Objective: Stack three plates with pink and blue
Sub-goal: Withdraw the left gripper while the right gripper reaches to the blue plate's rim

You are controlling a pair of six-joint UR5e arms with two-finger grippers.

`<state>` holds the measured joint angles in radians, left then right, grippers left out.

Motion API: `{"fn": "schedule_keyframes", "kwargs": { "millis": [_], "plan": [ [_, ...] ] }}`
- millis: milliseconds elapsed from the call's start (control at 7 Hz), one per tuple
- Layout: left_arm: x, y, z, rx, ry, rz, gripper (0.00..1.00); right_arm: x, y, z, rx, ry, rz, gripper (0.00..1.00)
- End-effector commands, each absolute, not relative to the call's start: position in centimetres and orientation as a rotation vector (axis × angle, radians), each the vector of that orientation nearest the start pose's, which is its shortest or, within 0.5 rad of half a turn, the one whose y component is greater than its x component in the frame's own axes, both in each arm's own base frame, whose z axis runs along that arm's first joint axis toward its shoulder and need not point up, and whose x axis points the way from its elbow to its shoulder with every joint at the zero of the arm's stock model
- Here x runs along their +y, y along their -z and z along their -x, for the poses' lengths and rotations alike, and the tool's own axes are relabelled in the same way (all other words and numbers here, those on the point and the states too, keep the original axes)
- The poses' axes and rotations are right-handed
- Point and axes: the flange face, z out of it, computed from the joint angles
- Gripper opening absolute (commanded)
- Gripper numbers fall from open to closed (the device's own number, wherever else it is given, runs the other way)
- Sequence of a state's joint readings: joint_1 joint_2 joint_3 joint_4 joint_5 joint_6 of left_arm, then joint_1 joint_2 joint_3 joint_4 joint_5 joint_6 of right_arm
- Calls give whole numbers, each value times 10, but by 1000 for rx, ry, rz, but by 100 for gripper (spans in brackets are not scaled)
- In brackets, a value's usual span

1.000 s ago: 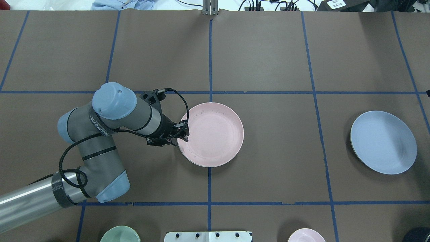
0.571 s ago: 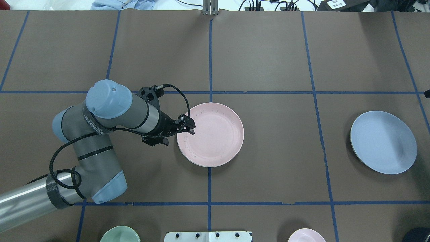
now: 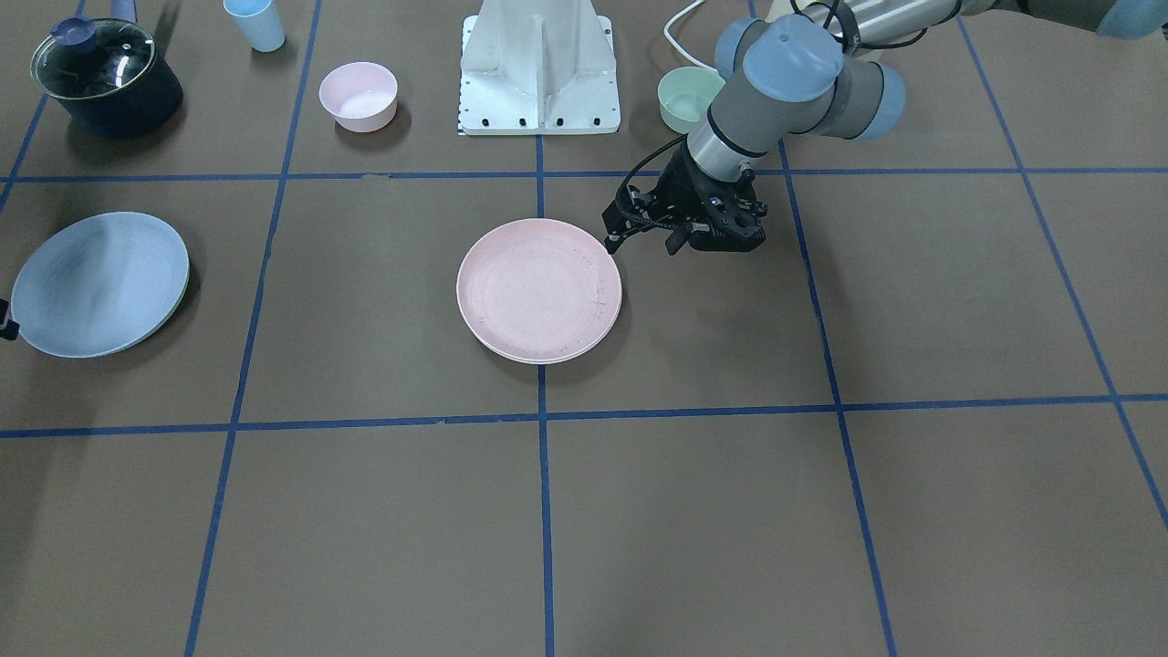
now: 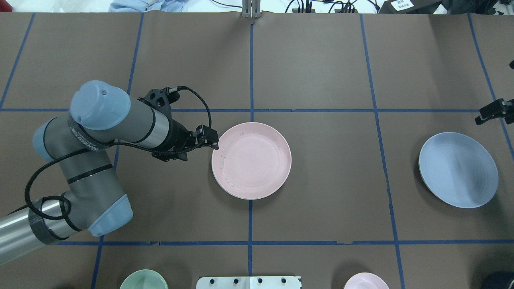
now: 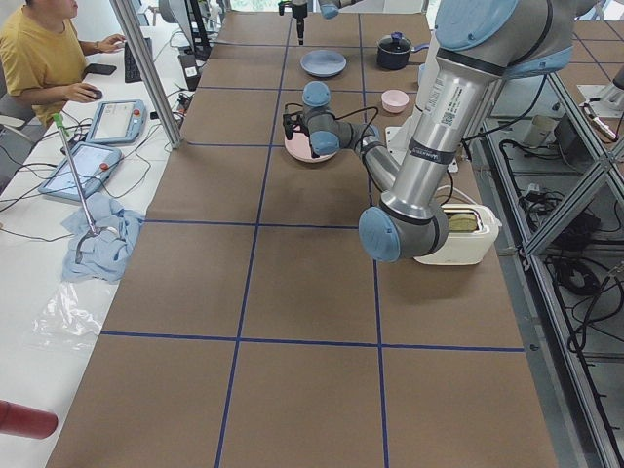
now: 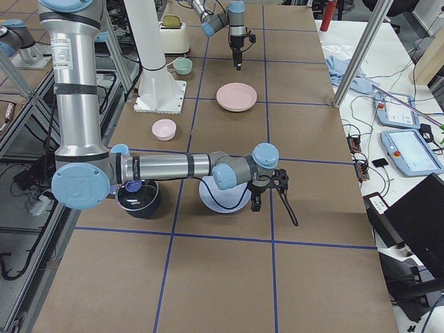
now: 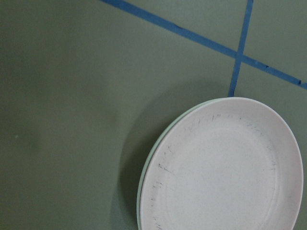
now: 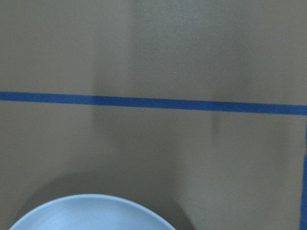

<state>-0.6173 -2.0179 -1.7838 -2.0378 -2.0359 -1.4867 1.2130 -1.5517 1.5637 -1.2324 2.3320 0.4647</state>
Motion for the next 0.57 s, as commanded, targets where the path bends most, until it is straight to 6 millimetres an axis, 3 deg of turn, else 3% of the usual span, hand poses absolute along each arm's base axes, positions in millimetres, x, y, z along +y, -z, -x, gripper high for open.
{"fn": "schedule_keyframes", "kwargs": {
  "millis": [0, 429],
  "plan": [
    [-448, -273, -417, 1155, 174, -73, 100, -474, -639, 144, -809, 42, -30, 100],
    [-446, -272, -408, 1159, 171, -83, 100, -459, -661, 143, -804, 53, -6, 93]
  ]
}}
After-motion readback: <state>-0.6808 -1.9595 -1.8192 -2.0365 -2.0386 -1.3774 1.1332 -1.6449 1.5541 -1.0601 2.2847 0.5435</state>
